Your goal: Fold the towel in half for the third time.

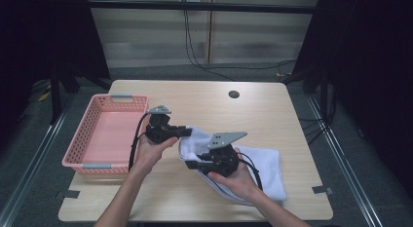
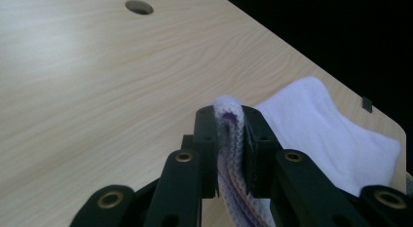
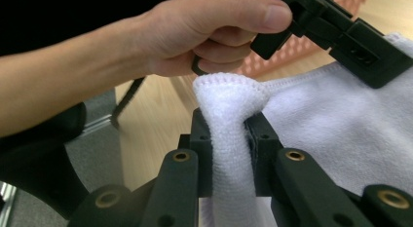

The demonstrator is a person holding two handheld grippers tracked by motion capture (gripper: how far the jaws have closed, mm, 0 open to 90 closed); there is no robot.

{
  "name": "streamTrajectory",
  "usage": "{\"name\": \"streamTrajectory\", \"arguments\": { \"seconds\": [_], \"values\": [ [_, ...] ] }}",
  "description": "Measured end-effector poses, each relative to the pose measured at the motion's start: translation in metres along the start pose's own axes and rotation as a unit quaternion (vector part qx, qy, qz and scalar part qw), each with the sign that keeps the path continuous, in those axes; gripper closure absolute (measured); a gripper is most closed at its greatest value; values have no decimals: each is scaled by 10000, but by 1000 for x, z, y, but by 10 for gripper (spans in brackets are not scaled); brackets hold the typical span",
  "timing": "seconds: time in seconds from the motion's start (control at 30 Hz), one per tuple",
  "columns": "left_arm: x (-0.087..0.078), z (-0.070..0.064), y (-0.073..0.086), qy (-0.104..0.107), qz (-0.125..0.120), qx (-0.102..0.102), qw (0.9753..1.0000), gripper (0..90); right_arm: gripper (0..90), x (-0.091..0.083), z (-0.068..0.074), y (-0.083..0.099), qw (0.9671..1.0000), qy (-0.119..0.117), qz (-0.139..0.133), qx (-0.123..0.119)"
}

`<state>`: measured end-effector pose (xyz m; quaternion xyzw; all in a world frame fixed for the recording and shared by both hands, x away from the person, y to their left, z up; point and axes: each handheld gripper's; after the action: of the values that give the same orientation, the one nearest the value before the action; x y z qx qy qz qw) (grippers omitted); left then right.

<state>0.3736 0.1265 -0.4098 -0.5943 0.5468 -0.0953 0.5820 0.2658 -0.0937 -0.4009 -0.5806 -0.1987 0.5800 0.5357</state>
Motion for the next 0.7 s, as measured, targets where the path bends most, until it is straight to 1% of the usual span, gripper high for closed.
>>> {"name": "streamTrajectory", "arguments": {
  "seconds": [0.07,0.1,0.13,0.17,0.2,0.27,0.3,0.33,0.4,0.43,0.47,0.5,0.57,0.6,0.63,0.67,0.7],
  "values": [
    [-11,0,-8,-23,-155,19,9999,789,779,0,3,-10,10000,-11,-48,-69],
    [-18,-1,-13,-19,-237,67,9997,788,779,0,5,-18,9998,-31,-95,-142],
    [-25,-2,-17,13,-372,71,9993,788,779,-2,8,-25,9996,-39,-162,-213],
    [-30,-3,-21,15,-421,102,9991,788,779,-3,10,-32,9994,-75,-232,-265],
    [-36,-5,-26,-57,-455,143,9988,788,779,-4,12,-37,9991,-97,-275,-313],
    [-49,-9,-33,-89,-604,215,9979,788,780,-6,18,-50,9983,-98,-373,-442],
    [-52,-10,-35,-126,-620,257,9977,788,779,-6,21,-55,9979,-134,-406,-490],
    [-54,-11,-36,-236,-556,319,9977,788,779,-5,22,-57,9977,-128,-421,-516],
    [-51,-9,-33,-282,-498,255,9980,786,778,0,25,-55,9977,-121,-448,-493],
    [-47,-9,-29,-306,-514,239,9979,786,774,3,24,-52,9979,-113,-454,-443],
    [-42,-9,-25,-281,-536,220,9979,786,773,5,23,-48,9982,-86,-443,-385],
    [-36,-8,-22,-268,-489,207,9982,786,773,5,21,-44,9985,-69,-426,-350],
    [-23,-7,-17,-240,-388,149,9988,785,773,2,17,-34,9986,-12,-473,-232],
    [-17,-6,-17,-213,-340,126,9991,784,772,-1,15,-30,9987,76,-459,-203],
    [-11,-6,-16,-185,-304,125,9993,783,770,-5,13,-24,9986,145,-488,-143],
    [-7,-8,-16,-164,-275,166,9993,782,769,-9,10,-19,9985,179,-506,-77],
    [0,-11,-17,-164,-224,193,9994,780,768,-12,8,-16,9986,197,-495,-43]
  ]
}}
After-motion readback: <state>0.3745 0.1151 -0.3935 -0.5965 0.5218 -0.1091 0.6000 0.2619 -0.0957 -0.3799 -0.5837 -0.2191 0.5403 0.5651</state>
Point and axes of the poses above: each handheld gripper's, and its own axes: x roughly forward along the jaws, y roughly out of its underside, z roughly to its left, and after that the axes turned 3 degrees about -y, right-handed
